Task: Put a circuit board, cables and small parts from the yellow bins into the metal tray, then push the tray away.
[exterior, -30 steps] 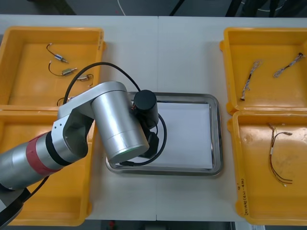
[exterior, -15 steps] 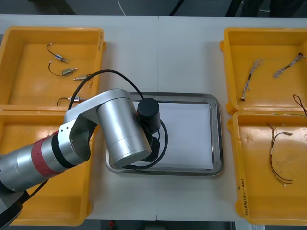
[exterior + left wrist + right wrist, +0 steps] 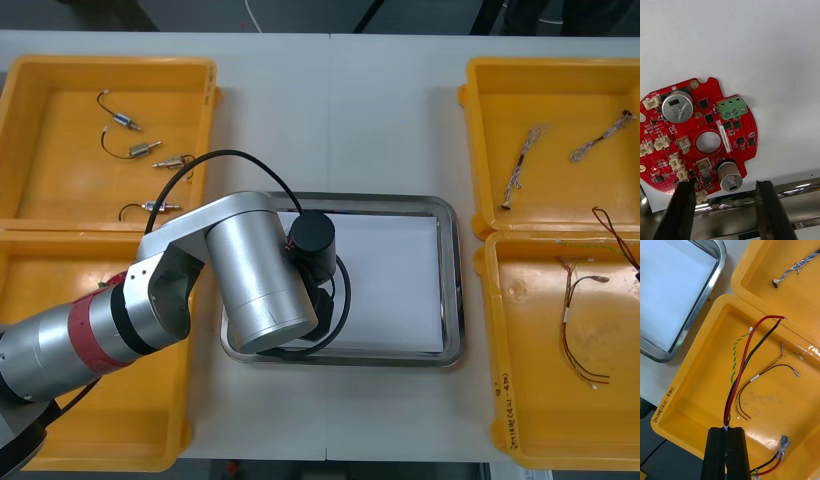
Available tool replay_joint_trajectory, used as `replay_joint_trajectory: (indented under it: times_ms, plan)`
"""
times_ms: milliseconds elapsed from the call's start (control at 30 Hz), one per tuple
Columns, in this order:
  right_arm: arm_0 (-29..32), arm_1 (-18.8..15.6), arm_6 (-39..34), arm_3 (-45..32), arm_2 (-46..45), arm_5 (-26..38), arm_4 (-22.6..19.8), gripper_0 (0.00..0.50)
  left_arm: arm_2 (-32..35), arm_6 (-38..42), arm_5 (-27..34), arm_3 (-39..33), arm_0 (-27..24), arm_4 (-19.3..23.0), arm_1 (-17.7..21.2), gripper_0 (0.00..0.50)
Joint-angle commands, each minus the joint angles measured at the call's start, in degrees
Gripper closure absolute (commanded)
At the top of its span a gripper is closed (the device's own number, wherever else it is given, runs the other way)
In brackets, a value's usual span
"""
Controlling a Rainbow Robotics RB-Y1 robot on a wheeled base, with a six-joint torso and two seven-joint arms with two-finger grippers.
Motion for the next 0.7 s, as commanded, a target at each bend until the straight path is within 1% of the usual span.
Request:
replay_joint_trajectory:
  times_ms: [33, 133, 233, 300, 333, 367, 400, 433, 467, 567, 600, 700]
  plan:
    - [-0.5, -2.5, 1.1, -1.4, 0.7, -0.4, 0.8, 0.5, -0.8, 5.4, -0.6, -2.3, 0.4, -0.8, -0.6, 0.0]
    - [-0.5, -2.5, 1.5, -1.4, 0.9, -0.4, 1.0, 0.5, -0.6, 6.0, 0.5, -4.1, 0.4, -0.8, -0.2, 0.0]
    - [-0.5, -2.5, 1.8, -1.4, 1.0, -0.4, 1.4, 0.5, 0.7, 6.2, 3.1, -6.6, 0.4, -0.5, 0.4, 0.0]
    - [-0.6, -2.5, 2.0, -1.3, 1.0, -0.4, 1.4, 0.5, 2.1, 6.2, 5.2, -9.0, 0.4, 0.6, 1.3, 0.0]
    - [-0.6, -2.5, 2.0, -1.3, 1.0, -0.4, 1.4, 0.5, 2.1, 6.2, 5.2, -9.0, 0.4, 0.6, 1.3, 0.0]
    - [-0.5, -2.5, 2.1, -1.4, 1.0, -0.4, 1.4, 0.5, 3.7, 6.2, 6.6, -10.6, 0.4, 2.2, 2.1, 0.0]
    - [-0.6, -2.5, 2.2, -1.4, 1.0, -0.4, 1.4, 0.5, 4.3, 6.2, 7.1, -11.1, 0.4, 2.6, 2.4, 0.0]
    - [-0.5, -2.5, 2.3, -1.4, 1.1, -0.4, 1.4, 0.5, 6.0, 6.2, 8.5, -12.6, 0.4, 4.0, 3.2, 0.0]
    - [-0.5, -2.4, 2.3, -1.3, 1.1, -0.4, 1.4, 0.5, 6.3, 6.2, 8.7, -12.8, 0.4, 4.2, 3.2, 0.0]
    - [-0.6, -2.5, 2.4, -1.3, 1.2, -0.4, 1.5, 0.5, 9.9, 5.8, 11.2, -14.0, 0.4, 7.2, 4.7, 0.0]
    - [-0.6, -2.4, 2.4, -1.4, 1.2, -0.4, 1.5, 0.5, 10.1, 5.7, 11.4, -14.1, 0.4, 7.5, 4.9, 0.0]
    - [-0.6, -2.5, 2.4, -1.4, 1.2, -0.4, 1.5, 0.5, 13.8, 5.5, 12.1, -14.7, 0.4, 8.6, 6.3, 0.0]
